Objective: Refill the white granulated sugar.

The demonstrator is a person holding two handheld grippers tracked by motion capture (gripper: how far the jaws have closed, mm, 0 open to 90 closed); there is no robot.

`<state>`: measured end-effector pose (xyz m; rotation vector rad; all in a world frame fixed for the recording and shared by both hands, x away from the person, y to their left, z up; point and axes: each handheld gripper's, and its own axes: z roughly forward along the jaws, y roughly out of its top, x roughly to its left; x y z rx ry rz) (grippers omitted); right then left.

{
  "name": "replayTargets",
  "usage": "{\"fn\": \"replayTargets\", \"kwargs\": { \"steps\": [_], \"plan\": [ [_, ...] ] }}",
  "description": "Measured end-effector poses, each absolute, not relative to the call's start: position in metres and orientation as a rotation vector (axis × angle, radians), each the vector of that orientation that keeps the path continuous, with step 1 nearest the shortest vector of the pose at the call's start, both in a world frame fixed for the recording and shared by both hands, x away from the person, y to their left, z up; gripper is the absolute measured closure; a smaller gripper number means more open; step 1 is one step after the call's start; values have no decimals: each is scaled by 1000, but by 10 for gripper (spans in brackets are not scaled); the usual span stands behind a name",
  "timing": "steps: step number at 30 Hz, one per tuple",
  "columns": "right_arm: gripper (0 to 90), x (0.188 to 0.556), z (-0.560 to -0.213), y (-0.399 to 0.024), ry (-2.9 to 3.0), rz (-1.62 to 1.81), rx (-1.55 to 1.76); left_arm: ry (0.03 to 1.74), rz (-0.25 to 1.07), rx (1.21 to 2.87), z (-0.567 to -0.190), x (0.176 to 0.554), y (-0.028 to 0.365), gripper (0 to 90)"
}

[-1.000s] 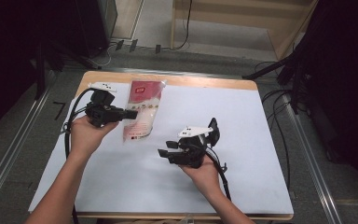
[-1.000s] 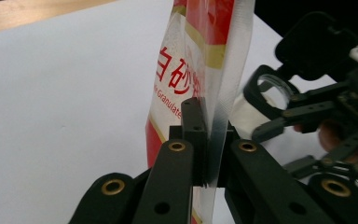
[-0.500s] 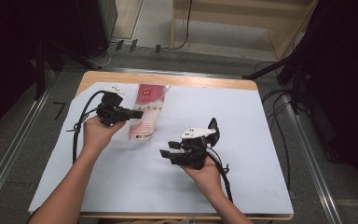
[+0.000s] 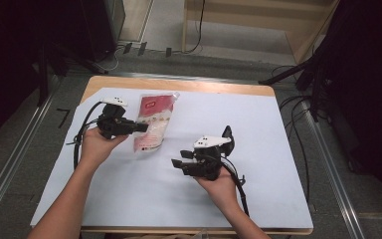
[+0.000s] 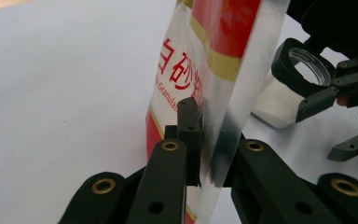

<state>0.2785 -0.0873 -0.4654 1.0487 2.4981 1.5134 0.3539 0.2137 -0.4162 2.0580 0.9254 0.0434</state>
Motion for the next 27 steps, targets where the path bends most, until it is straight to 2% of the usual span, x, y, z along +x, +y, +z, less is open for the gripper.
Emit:
{"fn": "replayTargets", "kwargs": {
  "steps": [12, 27],
  "plan": [
    [521, 279, -465, -83, 2509, 1524, 1025, 895, 31, 2063, -418, 346, 219, 828],
    [522, 281, -465, -81, 2517, 1519, 1019, 876, 47, 2086, -422, 340, 226, 690]
  ]
}}
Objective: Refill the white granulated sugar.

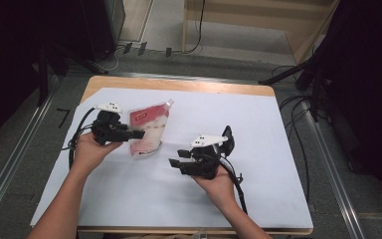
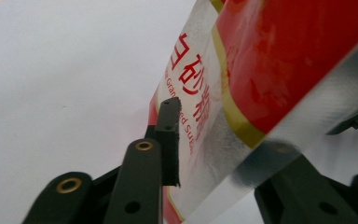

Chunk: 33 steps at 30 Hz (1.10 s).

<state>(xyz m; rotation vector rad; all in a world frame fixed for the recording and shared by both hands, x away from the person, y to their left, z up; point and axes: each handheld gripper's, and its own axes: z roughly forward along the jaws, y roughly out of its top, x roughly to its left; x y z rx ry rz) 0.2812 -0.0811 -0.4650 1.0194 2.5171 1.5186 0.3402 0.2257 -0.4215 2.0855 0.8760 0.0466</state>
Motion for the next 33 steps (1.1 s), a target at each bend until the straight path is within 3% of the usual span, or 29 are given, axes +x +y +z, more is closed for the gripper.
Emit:
{"fn": "replayTargets", "kwargs": {
  "steps": [9, 33],
  "plan": [
    [524, 282, -465, -80, 2521, 1520, 1009, 866, 72, 2085, -424, 338, 230, 579],
    [527, 281, -457, -74, 2522, 1539, 951, 877, 76, 2088, -428, 327, 241, 506]
  ]
}}
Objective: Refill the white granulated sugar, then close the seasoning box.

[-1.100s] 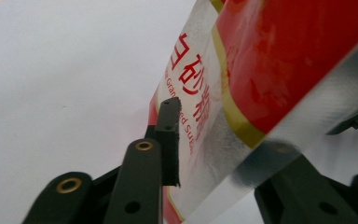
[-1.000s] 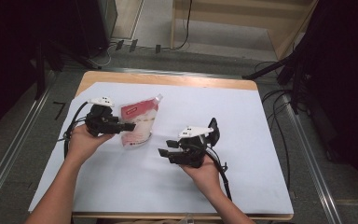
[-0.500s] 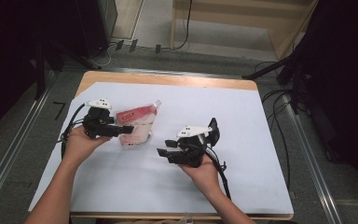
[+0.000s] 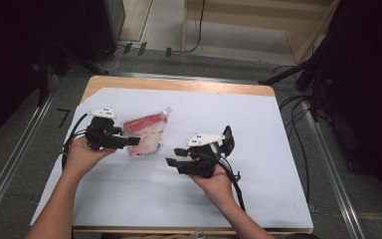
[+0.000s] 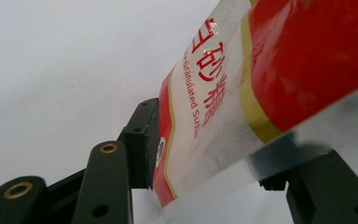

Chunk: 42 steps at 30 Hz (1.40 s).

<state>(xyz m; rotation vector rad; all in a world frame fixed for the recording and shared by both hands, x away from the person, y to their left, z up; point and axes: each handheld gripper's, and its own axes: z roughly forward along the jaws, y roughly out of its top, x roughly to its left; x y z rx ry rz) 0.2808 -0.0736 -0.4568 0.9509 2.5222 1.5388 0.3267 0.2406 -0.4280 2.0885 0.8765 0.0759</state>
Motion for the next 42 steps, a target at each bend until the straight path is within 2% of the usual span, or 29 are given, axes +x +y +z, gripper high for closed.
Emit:
{"fn": "replayTargets", "kwargs": {
  "steps": [10, 24, 32, 42],
  "plan": [
    [527, 281, -450, -74, 2563, 1526, 929, 884, 118, 2085, -424, 316, 245, 493],
    [523, 287, -431, -87, 2600, 1516, 926, 901, 108, 2117, -421, 296, 268, 490],
    [534, 290, -419, -95, 2628, 1514, 912, 968, 153, 2081, -423, 298, 284, 483],
    [554, 296, -409, -108, 2644, 1502, 910, 1029, 145, 2074, -430, 304, 290, 482]
  ]
}}
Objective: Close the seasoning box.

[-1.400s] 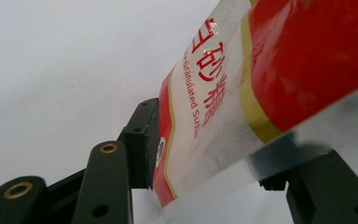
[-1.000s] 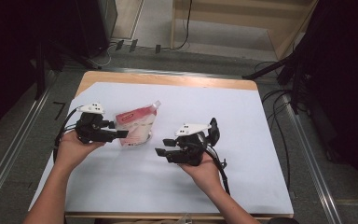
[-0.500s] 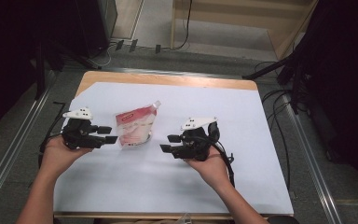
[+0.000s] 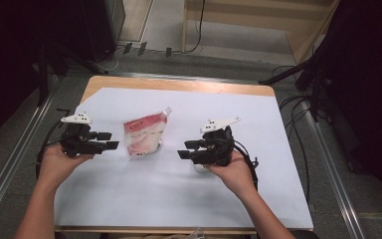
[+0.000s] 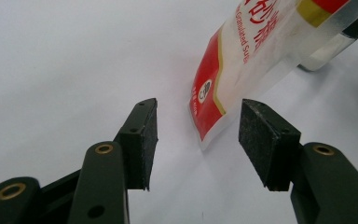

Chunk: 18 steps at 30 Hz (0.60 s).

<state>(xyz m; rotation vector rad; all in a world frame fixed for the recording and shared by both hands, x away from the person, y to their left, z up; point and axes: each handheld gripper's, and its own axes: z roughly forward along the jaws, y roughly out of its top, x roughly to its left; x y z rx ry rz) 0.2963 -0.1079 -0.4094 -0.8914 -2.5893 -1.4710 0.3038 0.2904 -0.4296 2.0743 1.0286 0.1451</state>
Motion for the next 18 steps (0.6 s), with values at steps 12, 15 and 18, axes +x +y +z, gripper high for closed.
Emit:
{"fn": "replayTargets", "kwargs": {
  "steps": [12, 15, 18],
  "plan": [
    [567, 300, -390, -130, -2614, -1473, -889, 1038, 142, 2052, -430, 307, 292, 477],
    [593, 302, -386, -138, -2621, -1479, -895, 1037, 143, 2072, -430, 306, 292, 475],
    [625, 304, -382, -145, -2605, -1501, -915, 1041, 140, 2067, -431, 307, 292, 475]
  ]
}}
